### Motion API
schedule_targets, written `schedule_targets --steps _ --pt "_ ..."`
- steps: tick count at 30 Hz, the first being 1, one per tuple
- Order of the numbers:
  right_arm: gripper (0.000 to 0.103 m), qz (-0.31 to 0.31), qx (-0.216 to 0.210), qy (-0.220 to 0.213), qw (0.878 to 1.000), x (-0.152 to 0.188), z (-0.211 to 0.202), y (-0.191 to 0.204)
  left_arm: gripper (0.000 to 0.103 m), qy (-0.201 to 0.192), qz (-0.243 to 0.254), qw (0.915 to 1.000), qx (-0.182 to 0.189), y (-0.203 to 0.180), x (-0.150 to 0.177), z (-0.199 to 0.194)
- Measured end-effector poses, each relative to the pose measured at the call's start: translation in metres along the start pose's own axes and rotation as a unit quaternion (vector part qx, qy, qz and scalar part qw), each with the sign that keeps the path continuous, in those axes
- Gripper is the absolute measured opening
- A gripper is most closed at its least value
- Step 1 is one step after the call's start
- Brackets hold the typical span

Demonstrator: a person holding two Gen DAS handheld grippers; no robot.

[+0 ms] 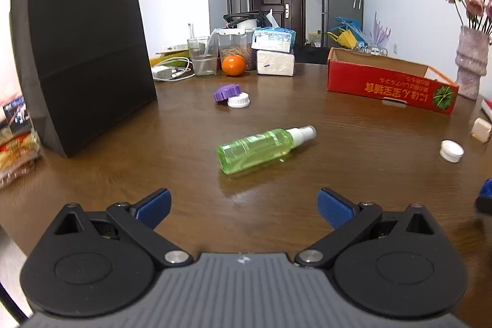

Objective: Organize rigid objects
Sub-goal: 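Lift the blue cap with the right gripper while the left gripper grasps the green spray bottle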

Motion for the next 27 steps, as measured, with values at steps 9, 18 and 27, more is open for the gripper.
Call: schedule_targets --steps 9,18,27 --pt "0.052 0.031 0.036 -0.013 0.999 -0.016 0.013 -0.023 0.103 0.005 0.042 0.9991 0.01 0.013 -0.023 0.035" --pt "0.052 0.043 0.072 -0.016 0.996 -0.028 0.034 -0.041 0.103 0.018 0.084 0.9954 0.041 0.014 -0.041 0.086" --pt "0.052 0.05 0.082 -0.014 0.995 -0.034 0.057 -0.049 0.103 0.037 0.097 0.9935 0.048 0.008 -0.045 0.122"
Point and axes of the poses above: each gripper's, at about its wrist camera, not at the fingertips, and z roughly the way its jaws point, y to its left, x to its underside, the point moved 4 cm from there along z, roughly the way its jaws point, and after that the axes turned 5 degrees about x, right-handed, at the moved point
